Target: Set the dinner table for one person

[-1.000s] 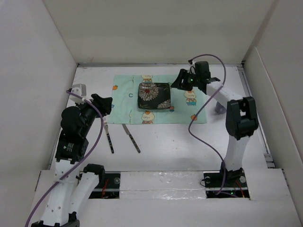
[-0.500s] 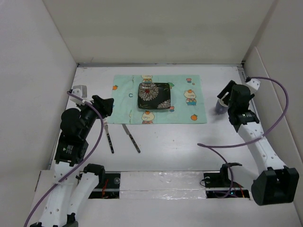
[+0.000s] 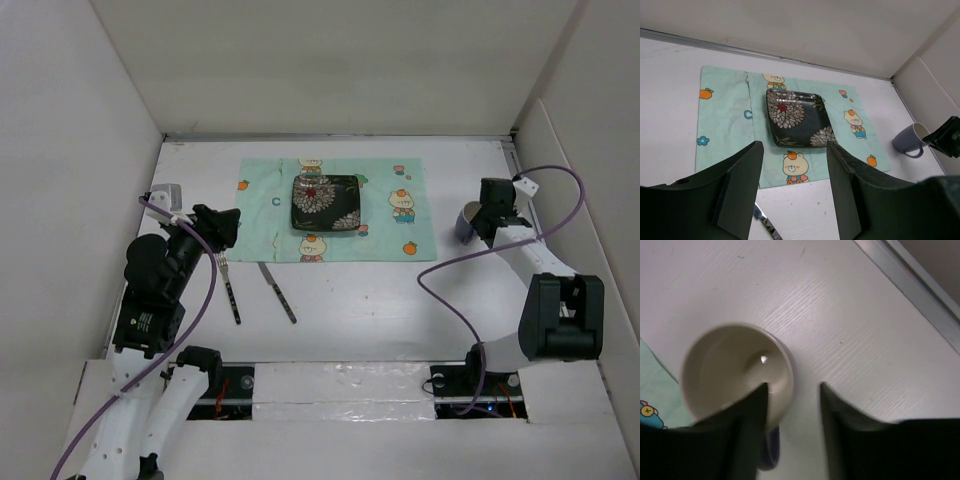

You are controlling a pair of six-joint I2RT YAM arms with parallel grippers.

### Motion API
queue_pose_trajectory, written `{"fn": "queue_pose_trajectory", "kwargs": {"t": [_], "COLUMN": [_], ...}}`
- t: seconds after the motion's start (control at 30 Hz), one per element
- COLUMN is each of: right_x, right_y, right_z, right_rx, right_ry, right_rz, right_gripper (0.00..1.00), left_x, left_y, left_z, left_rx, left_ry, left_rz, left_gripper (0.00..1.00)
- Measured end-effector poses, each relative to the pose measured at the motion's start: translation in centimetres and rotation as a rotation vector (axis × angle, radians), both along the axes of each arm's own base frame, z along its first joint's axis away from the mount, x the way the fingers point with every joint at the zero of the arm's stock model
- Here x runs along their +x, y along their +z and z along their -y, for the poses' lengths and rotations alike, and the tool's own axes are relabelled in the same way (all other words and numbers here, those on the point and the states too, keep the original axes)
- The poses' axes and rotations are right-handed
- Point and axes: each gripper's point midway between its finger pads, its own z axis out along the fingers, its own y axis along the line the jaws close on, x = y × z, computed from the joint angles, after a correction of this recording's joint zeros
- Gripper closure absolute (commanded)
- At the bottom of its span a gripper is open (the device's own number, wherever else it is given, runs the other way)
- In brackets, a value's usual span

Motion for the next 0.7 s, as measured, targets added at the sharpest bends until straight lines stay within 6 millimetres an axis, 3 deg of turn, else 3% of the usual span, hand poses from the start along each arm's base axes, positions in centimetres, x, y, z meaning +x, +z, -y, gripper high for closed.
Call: {"fn": "queue_pose_trajectory", "kwargs": {"t": [0.13,0.33,0.43,0.57,0.7], "right_x": [0.8,0.8,1.8,6.3,13.5], "right_y": [-0.7,0.2,2.1,6.2,10.3], "right_z": [1.0,1.4,0.5,-2.9,-7.8], "right_rx": [0.023,0.015,0.02,0.0,0.006], "right_ry": [-0.026,-0.03,0.032,0.18,0.346], "right_rz": [0.007,0.033,0.085,0.136,0.215], "right_gripper": [0.99,1.0,1.0,1.0,1.0], "left_x": [0.0,0.1,0.3,0.5,0.7], "left_y": [0.0,-0.1,-0.3,-0.6,-0.8], "left_z": [0.0,0.0,0.1,0.1,0.0], "left_rx": [0.0,0.001,0.003,0.005,0.007], "left_ry": [0.0,-0.001,0.0,0.001,0.007], "left_rz": [0.001,-0.003,-0.013,-0.023,-0.03], "left_gripper": [0.5,0.5,0.5,0.5,0.5]}}
